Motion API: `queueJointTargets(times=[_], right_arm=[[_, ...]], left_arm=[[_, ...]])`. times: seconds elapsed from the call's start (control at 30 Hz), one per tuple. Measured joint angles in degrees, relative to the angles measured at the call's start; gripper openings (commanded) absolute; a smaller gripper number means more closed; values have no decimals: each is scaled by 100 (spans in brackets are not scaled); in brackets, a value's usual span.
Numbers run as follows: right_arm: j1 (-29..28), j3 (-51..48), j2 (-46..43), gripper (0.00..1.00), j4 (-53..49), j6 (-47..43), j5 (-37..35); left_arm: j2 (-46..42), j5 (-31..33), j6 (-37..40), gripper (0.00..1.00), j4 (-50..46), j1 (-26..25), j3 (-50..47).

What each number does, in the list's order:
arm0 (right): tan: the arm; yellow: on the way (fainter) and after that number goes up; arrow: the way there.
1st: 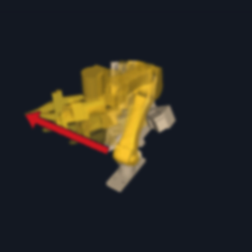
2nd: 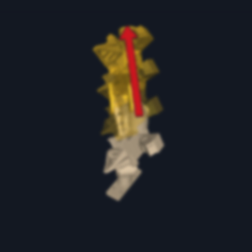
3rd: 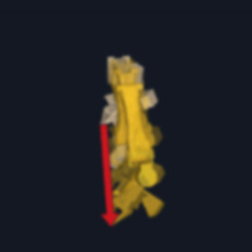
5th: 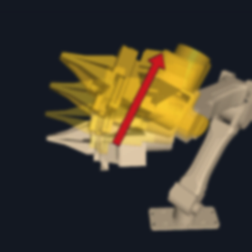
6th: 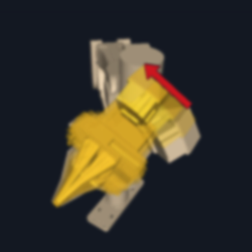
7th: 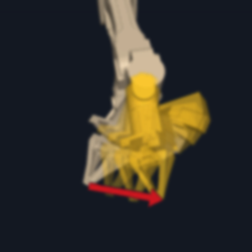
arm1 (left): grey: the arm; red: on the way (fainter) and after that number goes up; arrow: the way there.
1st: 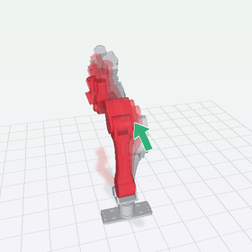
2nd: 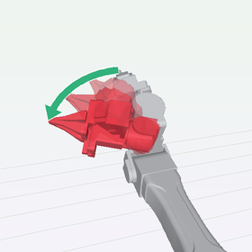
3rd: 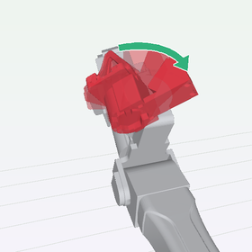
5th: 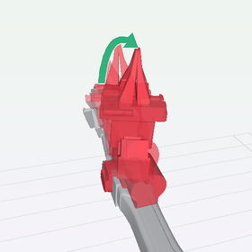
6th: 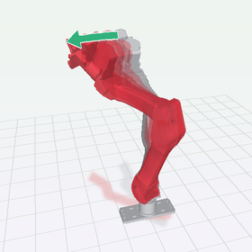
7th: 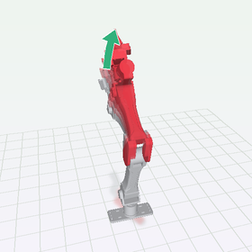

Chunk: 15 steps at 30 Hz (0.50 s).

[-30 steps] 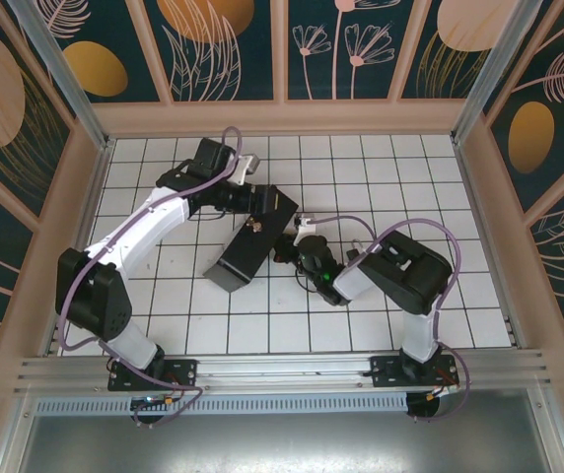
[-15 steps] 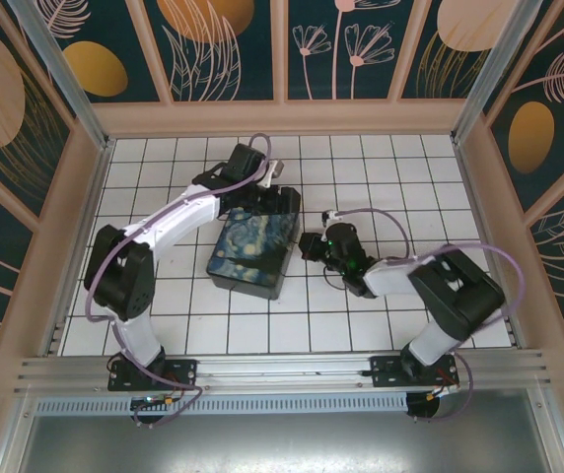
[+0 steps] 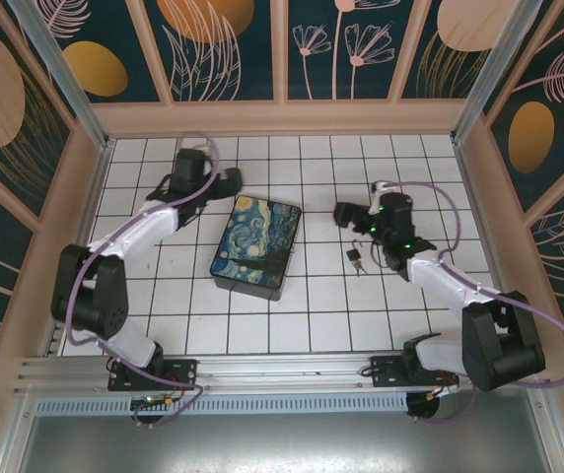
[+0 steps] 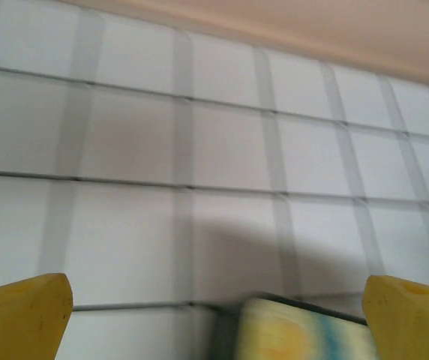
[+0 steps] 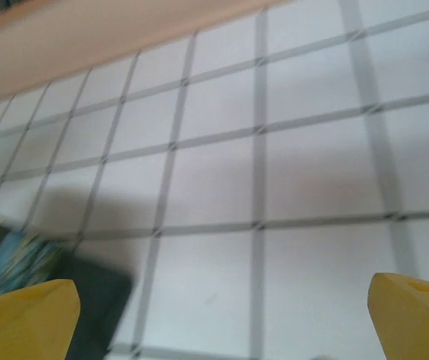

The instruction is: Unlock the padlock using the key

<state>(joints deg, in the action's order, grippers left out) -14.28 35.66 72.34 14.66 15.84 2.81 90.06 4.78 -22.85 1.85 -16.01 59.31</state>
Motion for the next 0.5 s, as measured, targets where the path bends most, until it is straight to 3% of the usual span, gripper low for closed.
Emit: queueJointTargets(times=[0.13, 0.2, 0.4, 0.5], right_arm=[[1357, -654, 68, 99, 1202, -269, -186], [1744, -1062, 223, 99, 1801, -389, -262], [1751, -1718, 1287, 99, 3569, -949, -367], [1611, -1910, 1530, 99, 4236, -1132, -251]], left_arm=[[-323, 988, 890, 99, 1596, 439, -1539], [-267, 1176, 1176, 98, 2028, 507, -1985], [-243, 874, 1899, 94, 3110, 942, -2396], [-332, 616, 2076, 99, 3346, 1073, -2433]])
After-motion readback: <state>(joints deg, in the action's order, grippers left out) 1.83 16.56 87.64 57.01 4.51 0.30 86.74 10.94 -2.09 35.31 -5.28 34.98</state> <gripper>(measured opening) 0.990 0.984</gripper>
